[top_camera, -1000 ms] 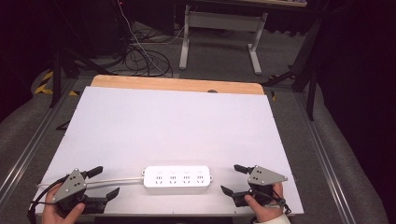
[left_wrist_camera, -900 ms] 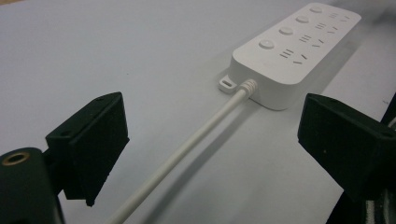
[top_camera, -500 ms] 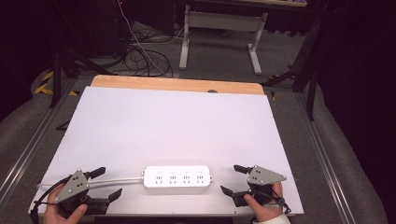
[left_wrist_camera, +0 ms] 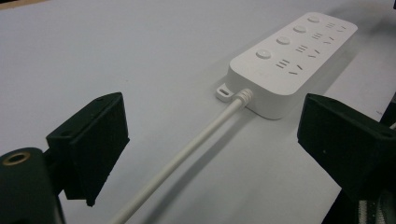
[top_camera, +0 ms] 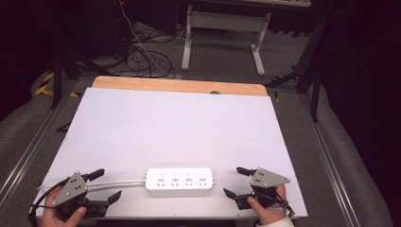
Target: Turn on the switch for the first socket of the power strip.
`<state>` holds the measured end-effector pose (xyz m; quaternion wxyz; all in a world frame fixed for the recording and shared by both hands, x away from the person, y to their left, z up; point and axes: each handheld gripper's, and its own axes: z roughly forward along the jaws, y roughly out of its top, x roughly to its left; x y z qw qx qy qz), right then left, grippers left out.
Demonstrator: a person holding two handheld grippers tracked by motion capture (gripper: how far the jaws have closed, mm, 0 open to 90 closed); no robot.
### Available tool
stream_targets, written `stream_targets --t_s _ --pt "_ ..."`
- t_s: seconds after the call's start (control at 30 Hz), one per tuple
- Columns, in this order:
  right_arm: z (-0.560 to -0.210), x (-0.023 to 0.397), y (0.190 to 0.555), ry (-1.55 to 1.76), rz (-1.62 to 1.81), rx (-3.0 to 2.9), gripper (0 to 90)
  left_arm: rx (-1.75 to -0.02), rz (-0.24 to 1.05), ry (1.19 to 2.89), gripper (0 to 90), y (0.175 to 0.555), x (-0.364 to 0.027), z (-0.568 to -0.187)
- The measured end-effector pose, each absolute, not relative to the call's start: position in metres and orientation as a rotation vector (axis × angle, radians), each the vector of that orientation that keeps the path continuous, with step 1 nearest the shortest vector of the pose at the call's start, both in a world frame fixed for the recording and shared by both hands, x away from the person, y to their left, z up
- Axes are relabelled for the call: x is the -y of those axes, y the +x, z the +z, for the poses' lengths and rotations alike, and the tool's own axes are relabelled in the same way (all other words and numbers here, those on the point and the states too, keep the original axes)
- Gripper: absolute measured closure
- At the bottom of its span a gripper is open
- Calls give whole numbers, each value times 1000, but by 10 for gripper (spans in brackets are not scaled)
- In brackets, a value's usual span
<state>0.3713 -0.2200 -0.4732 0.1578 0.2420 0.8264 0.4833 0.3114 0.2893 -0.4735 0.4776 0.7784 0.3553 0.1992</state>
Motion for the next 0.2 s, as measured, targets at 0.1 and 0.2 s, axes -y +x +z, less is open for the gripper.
stream_targets --t_s 0.1,0.2 --pt "-473 220 371 691 1384 -2363 158 -888 467 1894 94 311 -289 -473" --pt "-473 220 371 691 1384 -2362 158 -880 484 1898 94 311 -289 -472"
